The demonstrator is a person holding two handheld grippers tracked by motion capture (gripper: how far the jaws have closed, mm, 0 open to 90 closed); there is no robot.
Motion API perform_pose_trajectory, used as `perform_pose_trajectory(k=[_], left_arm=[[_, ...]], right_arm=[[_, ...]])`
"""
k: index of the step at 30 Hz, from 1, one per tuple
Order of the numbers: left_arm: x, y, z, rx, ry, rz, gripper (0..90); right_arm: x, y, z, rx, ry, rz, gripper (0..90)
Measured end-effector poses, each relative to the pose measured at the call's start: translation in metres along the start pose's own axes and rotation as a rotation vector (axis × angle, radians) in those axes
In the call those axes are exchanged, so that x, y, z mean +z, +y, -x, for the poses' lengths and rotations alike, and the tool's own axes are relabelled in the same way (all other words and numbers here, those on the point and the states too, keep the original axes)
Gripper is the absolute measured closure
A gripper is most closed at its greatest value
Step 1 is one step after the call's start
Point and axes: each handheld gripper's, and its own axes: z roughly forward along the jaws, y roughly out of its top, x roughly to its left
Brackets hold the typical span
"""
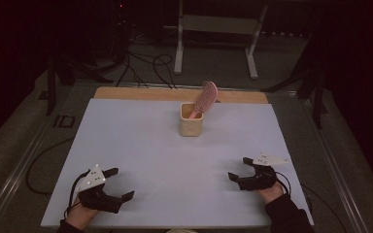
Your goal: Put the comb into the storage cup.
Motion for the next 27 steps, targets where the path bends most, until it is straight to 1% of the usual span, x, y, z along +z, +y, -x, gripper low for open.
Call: perform_pose_trajectory(k=[4, 5, 6, 8, 10, 12, 14, 19, 21, 27], left_arm=[[0.001, 0.000, 0.000, 0.001, 0.000, -0.003, 0.1], [0.001, 0.000, 0.000, 0.002, 0.000, -0.004, 0.1], [0.001, 0.000, 0.000, 0.002, 0.000, -0.005, 0.1], [0.002, 0.000, 0.001, 0.004, 0.000, -0.010, 0.1], [0.002, 0.000, 0.001, 0.006, -0.002, -0.012, 0.1], [0.002, 0.000, 0.001, 0.008, -0.002, -0.014, 0.1], [0.002, 0.000, 0.001, 0.008, -0.001, -0.013, 0.1], [0.002, 0.000, 0.000, 0.005, -0.001, -0.010, 0.1], [0.002, 0.000, 0.000, 0.007, -0.002, -0.012, 0.1], [0.002, 0.000, 0.001, 0.008, 0.001, -0.010, 0.1]], right_arm=[[-0.004, -0.005, 0.001, -0.010, -0.017, -0.008, 9.8], [-0.006, -0.007, 0.002, -0.011, -0.017, -0.002, 9.8], [-0.009, -0.009, 0.002, -0.003, -0.022, -0.003, 9.8], [-0.011, -0.011, 0.003, -0.012, -0.035, -0.001, 9.8], [-0.012, -0.012, 0.004, -0.020, -0.039, -0.001, 9.8], [-0.014, -0.013, 0.005, -0.018, -0.046, -0.001, 9.8], [-0.016, -0.015, 0.005, -0.014, -0.054, -0.012, 9.8], [-0.018, -0.019, 0.005, -0.011, -0.063, -0.024, 9.8], [-0.018, -0.019, 0.005, -0.001, -0.062, -0.023, 9.8], [-0.016, -0.018, 0.007, 0.010, -0.065, -0.009, 9.8]])
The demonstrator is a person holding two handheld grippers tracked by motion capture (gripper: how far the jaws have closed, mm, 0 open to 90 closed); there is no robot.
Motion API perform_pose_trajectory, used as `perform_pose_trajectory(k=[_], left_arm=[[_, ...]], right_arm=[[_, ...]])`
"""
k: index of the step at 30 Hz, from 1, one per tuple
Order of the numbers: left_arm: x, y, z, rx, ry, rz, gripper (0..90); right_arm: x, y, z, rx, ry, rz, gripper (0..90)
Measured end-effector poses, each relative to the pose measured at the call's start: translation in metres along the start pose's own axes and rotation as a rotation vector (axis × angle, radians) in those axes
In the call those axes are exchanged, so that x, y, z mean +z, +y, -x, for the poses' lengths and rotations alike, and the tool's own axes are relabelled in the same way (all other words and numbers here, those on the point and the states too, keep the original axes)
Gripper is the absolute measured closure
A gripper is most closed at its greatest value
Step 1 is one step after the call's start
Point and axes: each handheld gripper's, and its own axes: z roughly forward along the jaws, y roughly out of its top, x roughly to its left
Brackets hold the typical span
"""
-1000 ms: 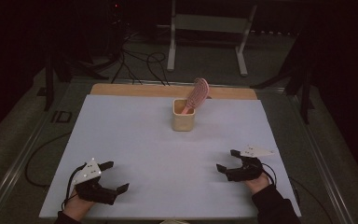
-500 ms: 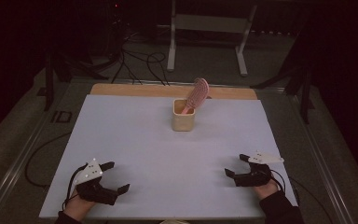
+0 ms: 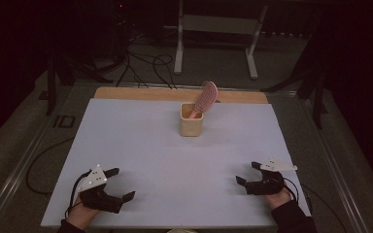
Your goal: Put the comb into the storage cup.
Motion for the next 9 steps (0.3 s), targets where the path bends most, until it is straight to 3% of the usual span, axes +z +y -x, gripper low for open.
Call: perform_pose_trajectory(k=[9], left_arm=[[0.0002, 0.0002, -0.0003, -0.004, 0.000, 0.003, 0.1]], right_arm=[[0.0036, 0.0014, -0.0030, -0.014, 0.014, -0.005, 9.8]])
